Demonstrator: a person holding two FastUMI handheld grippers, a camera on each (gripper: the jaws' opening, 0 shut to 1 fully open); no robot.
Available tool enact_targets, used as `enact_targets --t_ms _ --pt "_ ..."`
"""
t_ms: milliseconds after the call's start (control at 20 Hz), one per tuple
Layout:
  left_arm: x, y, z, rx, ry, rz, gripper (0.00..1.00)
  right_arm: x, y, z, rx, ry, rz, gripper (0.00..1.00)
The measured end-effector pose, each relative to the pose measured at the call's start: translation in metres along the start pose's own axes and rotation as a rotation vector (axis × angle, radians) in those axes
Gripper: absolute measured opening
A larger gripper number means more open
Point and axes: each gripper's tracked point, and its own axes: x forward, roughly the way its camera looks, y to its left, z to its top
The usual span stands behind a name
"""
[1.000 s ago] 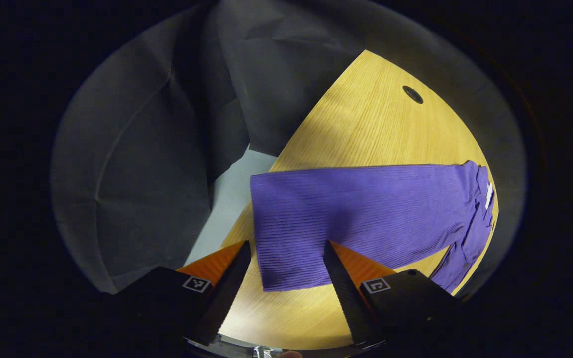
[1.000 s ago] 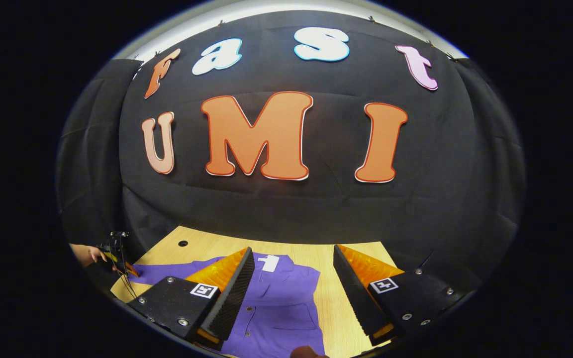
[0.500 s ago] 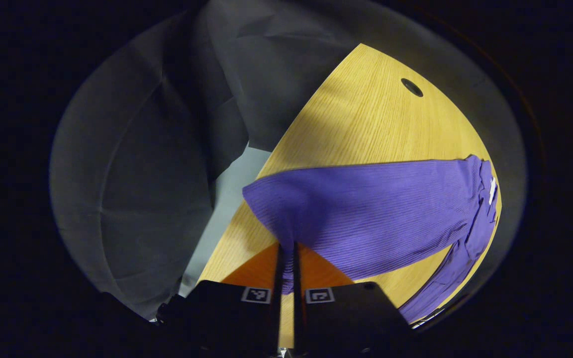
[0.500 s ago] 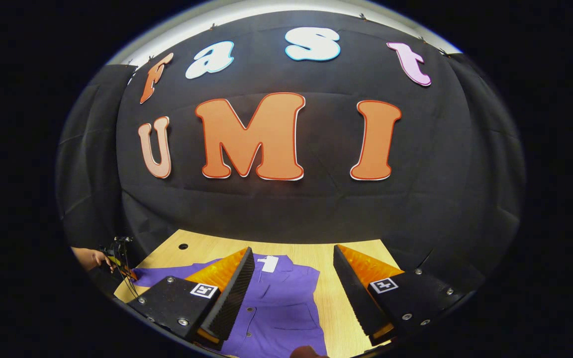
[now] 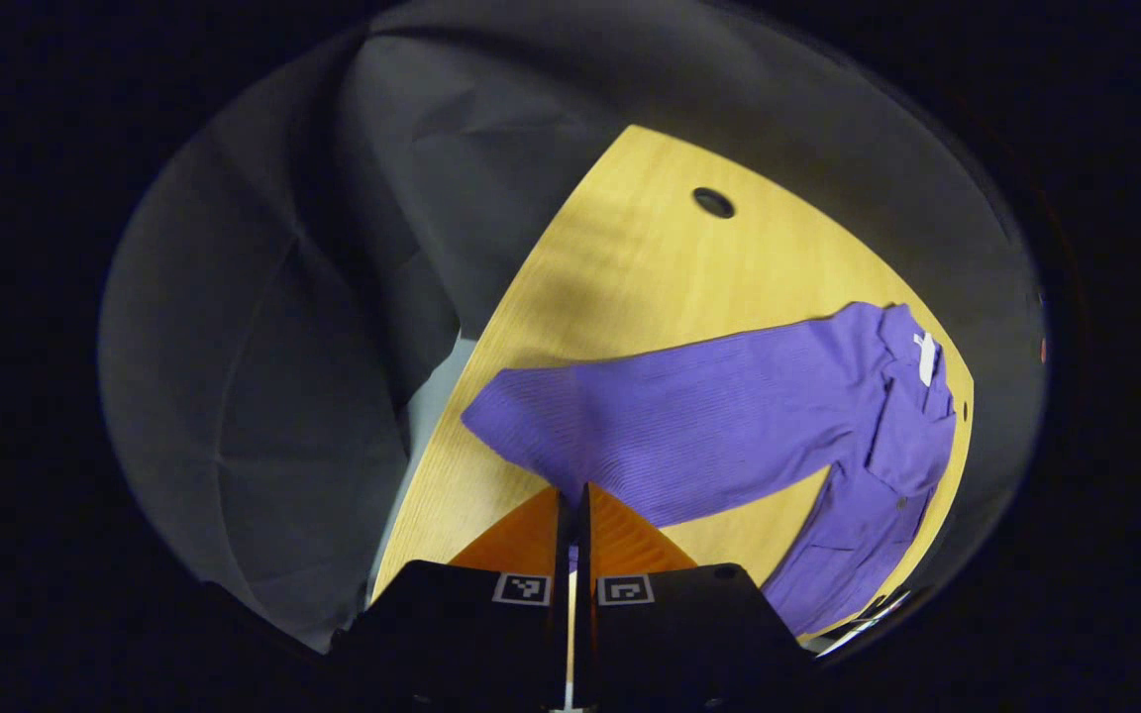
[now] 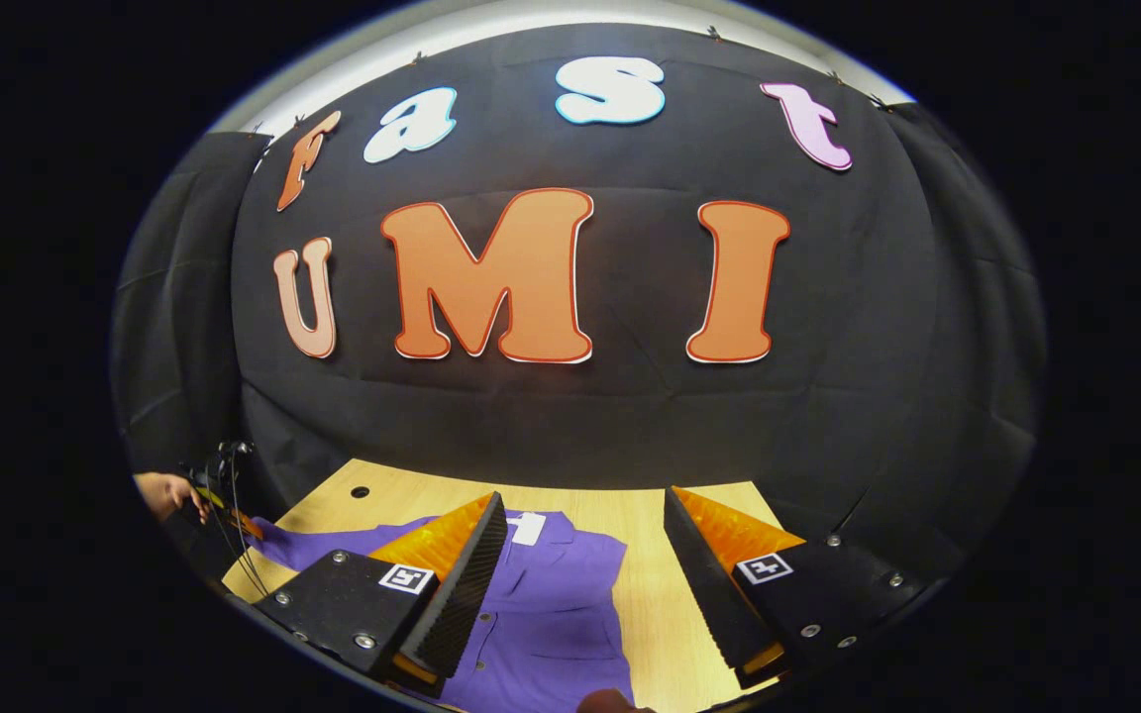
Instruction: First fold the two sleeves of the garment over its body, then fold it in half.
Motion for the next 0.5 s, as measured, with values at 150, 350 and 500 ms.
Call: enact_targets --t_ms 150,350,500 --pt "-0.029 -0.034 0.017 0.093 -0.052 -0.006 0.03 -0.001 -0.008 0.003 -0.033 -0.014 -0.002 0.95" --pt "-0.063 -0.09 0.036 0.196 -0.107 -0.038 0.03 -0.003 -0.021 0.005 -0.059 -0.032 -0.004 0.95" --pt "-0.082 -0.142 0.045 0.281 -0.135 -0.067 0.03 -0.005 -0.029 0.001 -0.049 -0.034 0.005 0.95"
